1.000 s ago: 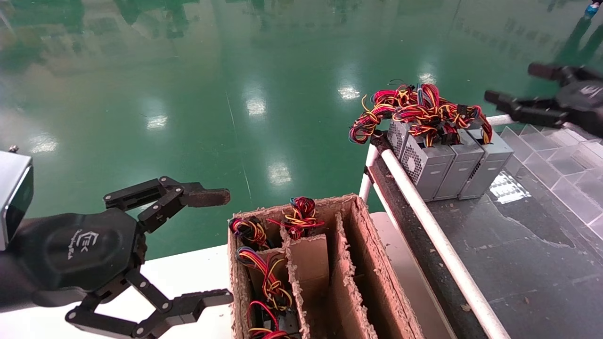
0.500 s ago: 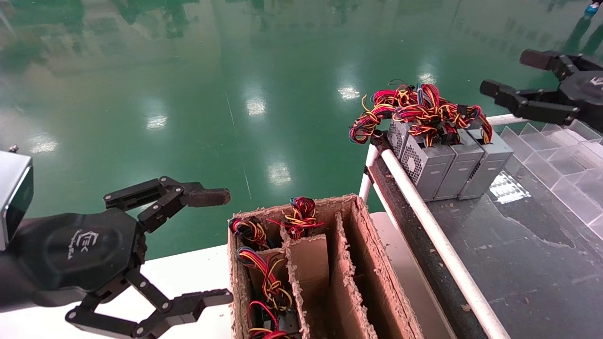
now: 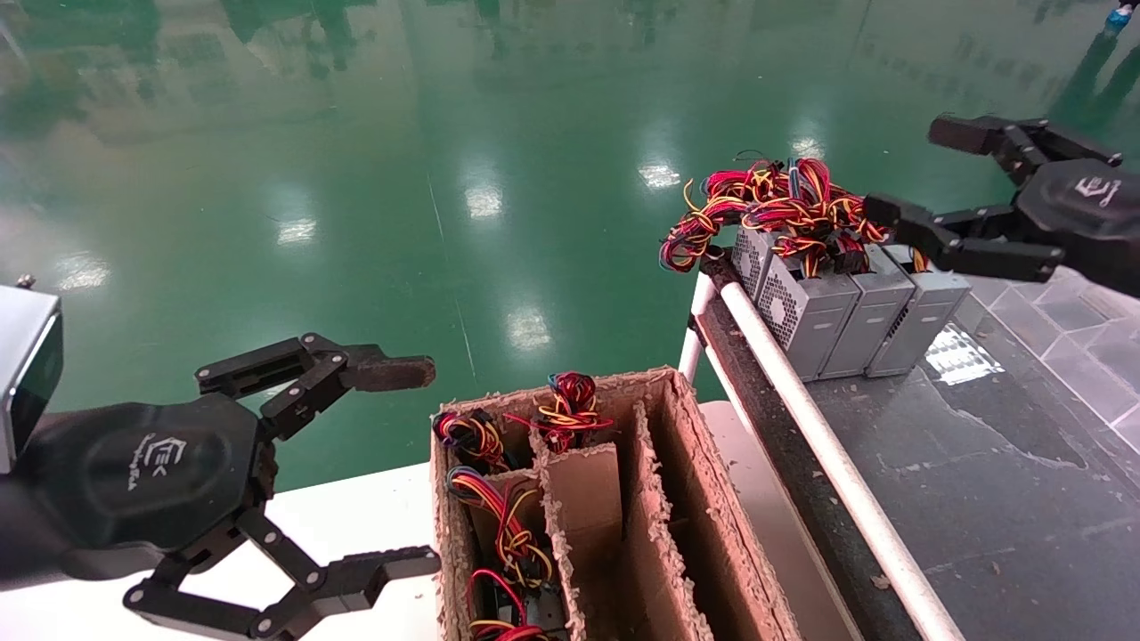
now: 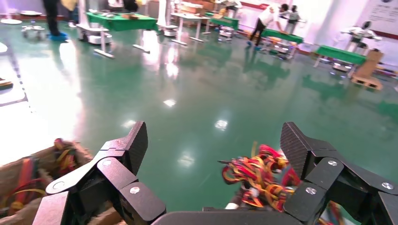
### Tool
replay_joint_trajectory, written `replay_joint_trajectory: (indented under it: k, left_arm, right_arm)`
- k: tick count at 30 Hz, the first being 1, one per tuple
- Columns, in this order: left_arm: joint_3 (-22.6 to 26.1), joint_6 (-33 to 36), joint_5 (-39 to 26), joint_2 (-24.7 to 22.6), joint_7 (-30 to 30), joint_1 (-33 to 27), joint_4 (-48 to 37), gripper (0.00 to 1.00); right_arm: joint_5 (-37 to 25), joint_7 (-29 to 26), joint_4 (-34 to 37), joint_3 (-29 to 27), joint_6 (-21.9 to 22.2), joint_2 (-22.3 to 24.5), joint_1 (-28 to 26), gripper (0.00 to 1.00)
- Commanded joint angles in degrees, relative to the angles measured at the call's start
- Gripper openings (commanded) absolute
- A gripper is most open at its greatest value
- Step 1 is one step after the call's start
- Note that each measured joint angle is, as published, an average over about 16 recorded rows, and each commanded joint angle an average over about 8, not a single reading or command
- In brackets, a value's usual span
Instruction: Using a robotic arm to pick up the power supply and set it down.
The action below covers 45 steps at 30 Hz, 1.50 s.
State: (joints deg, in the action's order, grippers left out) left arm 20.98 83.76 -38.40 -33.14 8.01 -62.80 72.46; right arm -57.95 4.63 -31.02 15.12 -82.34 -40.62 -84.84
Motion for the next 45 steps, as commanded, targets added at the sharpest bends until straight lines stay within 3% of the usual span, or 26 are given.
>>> replay_joint_trajectory:
  k: [1,32,45]
  left_arm:
    - [0.0,0.0,0.0,0.0,0.0,0.0,0.0,1.00]
    - [0.0,0.0,0.0,0.0,0.0,0.0,0.0,1.00]
    - [0.0,0.0,0.0,0.0,0.0,0.0,0.0,1.00]
  right_arm:
    - [0.9,-0.9,-2.5,0.1,-0.2,0.3,1.3,1.00]
    - [15.6,-14.9,-41.4,0.9,-3.3,5.4,22.6,1.00]
    - [16.8,-15.6,-43.8,0.9,-3.5,5.8,24.0,1.00]
